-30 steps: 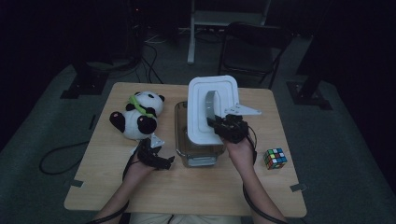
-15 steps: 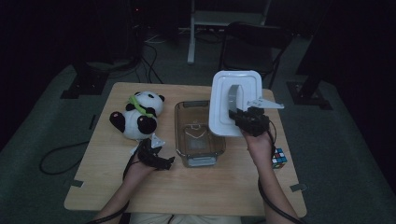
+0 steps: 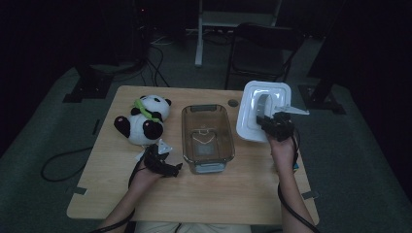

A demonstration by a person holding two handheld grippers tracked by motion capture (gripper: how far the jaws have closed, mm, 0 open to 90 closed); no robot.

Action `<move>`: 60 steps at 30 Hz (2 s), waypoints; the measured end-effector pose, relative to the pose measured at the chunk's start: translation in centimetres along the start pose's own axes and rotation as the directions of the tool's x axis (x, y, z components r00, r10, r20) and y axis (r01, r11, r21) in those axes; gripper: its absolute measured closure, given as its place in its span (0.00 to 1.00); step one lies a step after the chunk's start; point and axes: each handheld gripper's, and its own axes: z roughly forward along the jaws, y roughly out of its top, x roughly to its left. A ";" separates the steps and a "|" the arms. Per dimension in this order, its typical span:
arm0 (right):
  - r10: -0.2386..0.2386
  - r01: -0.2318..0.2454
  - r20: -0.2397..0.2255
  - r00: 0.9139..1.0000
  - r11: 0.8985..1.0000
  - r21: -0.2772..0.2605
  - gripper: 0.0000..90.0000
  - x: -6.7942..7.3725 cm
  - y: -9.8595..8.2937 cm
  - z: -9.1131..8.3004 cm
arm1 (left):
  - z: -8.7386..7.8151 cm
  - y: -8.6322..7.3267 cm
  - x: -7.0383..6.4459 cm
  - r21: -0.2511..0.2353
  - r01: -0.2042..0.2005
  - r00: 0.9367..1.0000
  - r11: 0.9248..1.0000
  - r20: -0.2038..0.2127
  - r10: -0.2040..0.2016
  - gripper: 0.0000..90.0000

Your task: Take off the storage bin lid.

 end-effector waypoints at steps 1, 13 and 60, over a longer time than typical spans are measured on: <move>0.003 -0.003 0.000 1.000 1.000 0.003 0.81 -0.1 -0.2 0.3 | 0.0 0.0 0.0 -0.002 0.000 1.000 1.000 0.001 0.000 0.02; 0.050 -0.048 -0.017 0.999 0.996 0.080 0.81 -0.3 -2.8 4.6 | -0.1 0.0 0.0 -0.004 0.003 1.000 1.000 0.004 -0.003 0.02; -0.059 0.054 0.053 0.997 0.994 0.092 0.17 1.6 -5.2 7.0 | 0.1 2.3 1.3 -0.038 0.055 0.997 0.998 -0.057 -0.057 0.02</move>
